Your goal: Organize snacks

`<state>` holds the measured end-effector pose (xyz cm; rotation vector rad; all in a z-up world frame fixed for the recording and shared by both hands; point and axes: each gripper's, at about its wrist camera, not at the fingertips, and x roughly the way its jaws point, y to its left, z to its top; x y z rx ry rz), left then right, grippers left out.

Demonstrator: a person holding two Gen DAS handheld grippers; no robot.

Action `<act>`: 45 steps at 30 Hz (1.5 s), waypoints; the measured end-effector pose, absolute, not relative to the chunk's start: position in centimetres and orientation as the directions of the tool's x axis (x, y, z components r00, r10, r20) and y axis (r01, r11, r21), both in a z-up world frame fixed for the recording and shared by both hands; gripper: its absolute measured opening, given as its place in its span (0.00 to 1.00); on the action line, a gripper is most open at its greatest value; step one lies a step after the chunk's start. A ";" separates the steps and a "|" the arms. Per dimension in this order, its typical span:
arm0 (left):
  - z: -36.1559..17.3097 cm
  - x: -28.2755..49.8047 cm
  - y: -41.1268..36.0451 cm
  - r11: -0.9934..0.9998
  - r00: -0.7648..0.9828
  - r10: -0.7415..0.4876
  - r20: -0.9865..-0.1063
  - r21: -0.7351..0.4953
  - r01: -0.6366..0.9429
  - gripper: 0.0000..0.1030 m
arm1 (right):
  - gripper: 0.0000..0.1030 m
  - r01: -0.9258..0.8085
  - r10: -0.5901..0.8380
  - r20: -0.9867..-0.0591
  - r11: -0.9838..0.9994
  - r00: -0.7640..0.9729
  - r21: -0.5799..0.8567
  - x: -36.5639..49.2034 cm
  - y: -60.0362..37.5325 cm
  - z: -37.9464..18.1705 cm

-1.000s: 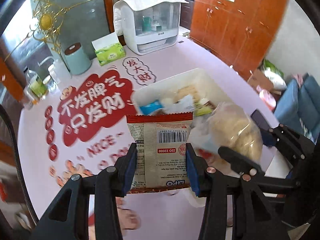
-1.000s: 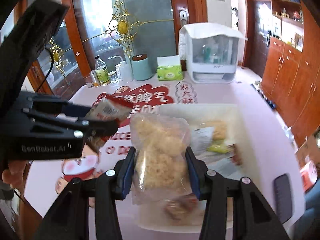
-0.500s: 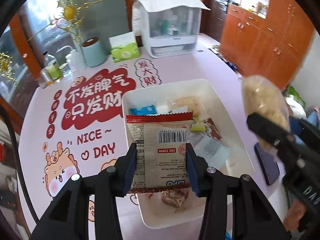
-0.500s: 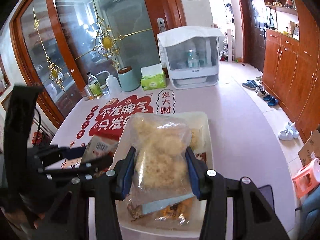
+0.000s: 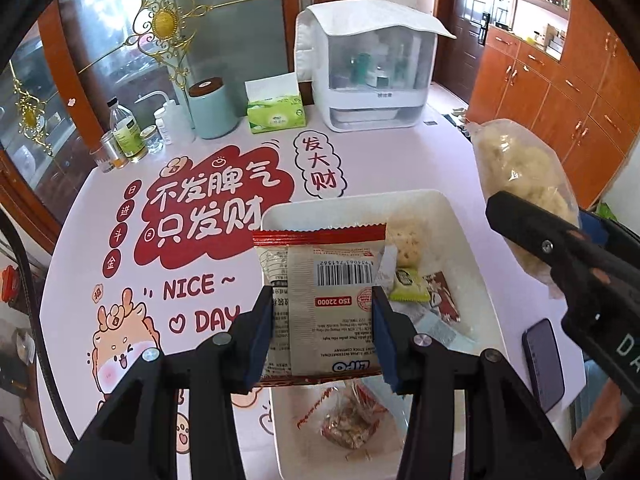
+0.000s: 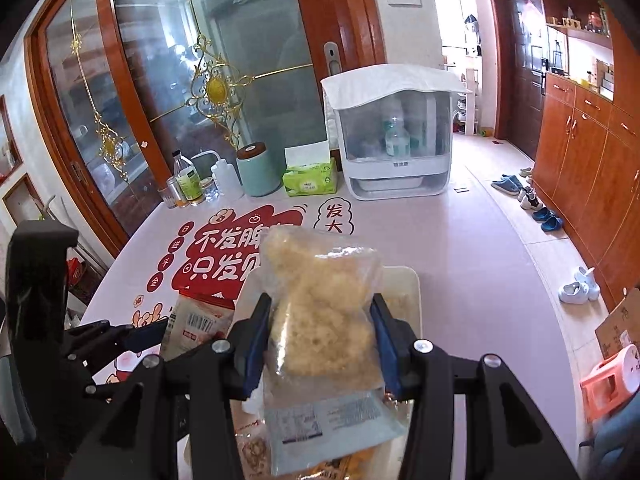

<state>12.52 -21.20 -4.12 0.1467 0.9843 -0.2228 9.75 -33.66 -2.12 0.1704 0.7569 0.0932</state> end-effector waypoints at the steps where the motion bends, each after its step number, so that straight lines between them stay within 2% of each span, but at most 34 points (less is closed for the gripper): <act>1: -4.1 12.7 -21.2 0.968 0.535 -0.117 -0.837 0.024 0.250 0.43 | 0.46 -0.022 0.142 -0.676 0.983 0.723 0.183 10.0 -33.6 -2.1; 5: -4.2 13.7 -21.2 0.973 0.542 -0.101 -0.834 0.031 0.230 0.45 | 0.47 -0.020 0.131 -0.682 0.986 0.720 0.168 11.3 -33.4 -2.3; 6: -4.2 14.0 -21.1 0.974 0.544 -0.100 -0.833 0.030 0.225 0.55 | 0.47 -0.018 0.130 -0.686 0.986 0.716 0.167 11.7 -33.5 -2.4; 7: -4.1 14.2 -21.0 0.975 0.548 -0.098 -0.831 0.029 0.218 0.73 | 0.47 -0.017 0.130 -0.691 0.986 0.711 0.168 11.9 -33.5 -2.5; 9: -4.0 14.4 -20.7 0.979 0.565 -0.094 -0.820 0.028 0.204 0.96 | 0.48 -0.017 0.135 -0.703 0.985 0.698 0.173 12.6 -33.6 -2.8; 10: -3.8 14.5 -20.6 0.979 0.578 -0.097 -0.810 0.026 0.201 0.99 | 0.49 -0.018 0.139 -0.710 0.984 0.691 0.175 12.8 -33.6 -3.0; 15: -4.4 15.3 -20.1 0.981 0.556 -0.084 -0.827 0.028 0.190 0.99 | 0.60 -0.012 0.138 -0.710 0.984 0.691 0.180 13.2 -33.8 -3.5; 17: -4.7 15.4 -19.7 0.984 0.543 -0.084 -0.836 0.018 0.179 0.99 | 0.61 -0.008 0.136 -0.706 0.983 0.695 0.182 13.3 -33.8 -3.5; 26: -4.5 15.3 -18.3 0.993 0.569 -0.024 -0.822 0.049 0.112 0.99 | 0.62 -0.013 0.152 -0.724 0.981 0.673 0.194 13.5 -33.4 -4.2; 45: -4.2 11.2 -15.2 0.991 0.582 0.038 -0.812 0.107 0.085 0.99 | 0.62 -0.007 0.187 -0.750 0.972 0.635 0.237 10.8 -31.3 -5.0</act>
